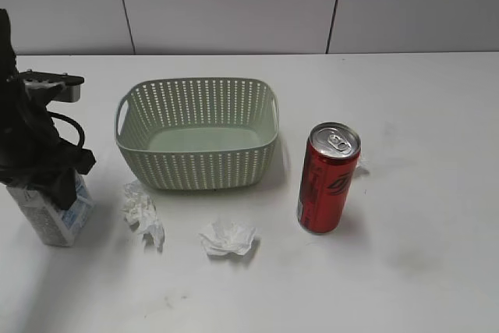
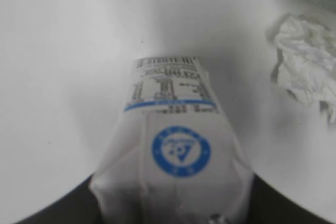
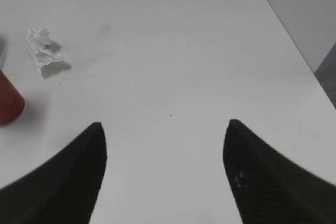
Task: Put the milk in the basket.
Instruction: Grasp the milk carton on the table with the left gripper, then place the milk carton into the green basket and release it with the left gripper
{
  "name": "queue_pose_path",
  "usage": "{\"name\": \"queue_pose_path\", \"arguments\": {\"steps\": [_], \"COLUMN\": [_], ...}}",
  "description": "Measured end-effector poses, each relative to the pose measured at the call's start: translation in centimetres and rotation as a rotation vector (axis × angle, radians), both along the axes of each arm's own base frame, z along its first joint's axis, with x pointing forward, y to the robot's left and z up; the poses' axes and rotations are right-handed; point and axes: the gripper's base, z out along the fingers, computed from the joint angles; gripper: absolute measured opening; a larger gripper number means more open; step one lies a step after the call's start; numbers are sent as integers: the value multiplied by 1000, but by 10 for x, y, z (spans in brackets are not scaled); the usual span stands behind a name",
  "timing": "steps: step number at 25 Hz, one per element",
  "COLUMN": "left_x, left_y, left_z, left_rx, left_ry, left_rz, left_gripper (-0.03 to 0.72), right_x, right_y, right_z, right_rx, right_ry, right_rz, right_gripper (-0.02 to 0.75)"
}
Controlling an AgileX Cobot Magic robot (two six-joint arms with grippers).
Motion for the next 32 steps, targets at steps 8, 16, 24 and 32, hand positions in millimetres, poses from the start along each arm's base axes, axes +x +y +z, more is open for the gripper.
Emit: {"name": "queue_pose_path", "arguments": {"steps": [8,16,24,32], "left_x": [10,43,45,50], "left_y": [-4,-13,-42,-92], "left_z": [37,128,183,135], "left_rx": [12,-63,-212,-187], "left_ry": [85,-190,-335,-194], "left_rz": [-42,-20,-45,-156], "left_gripper": [323,323,323,323], "right_x": [0,0,0,0], "right_y": [0,0,0,0], "right_z": [0,0,0,0], "right_rx": [0,0,0,0], "right_ry": [0,0,0,0], "right_rz": [0,0,0,0], "right_gripper": [554,554,554,554]}}
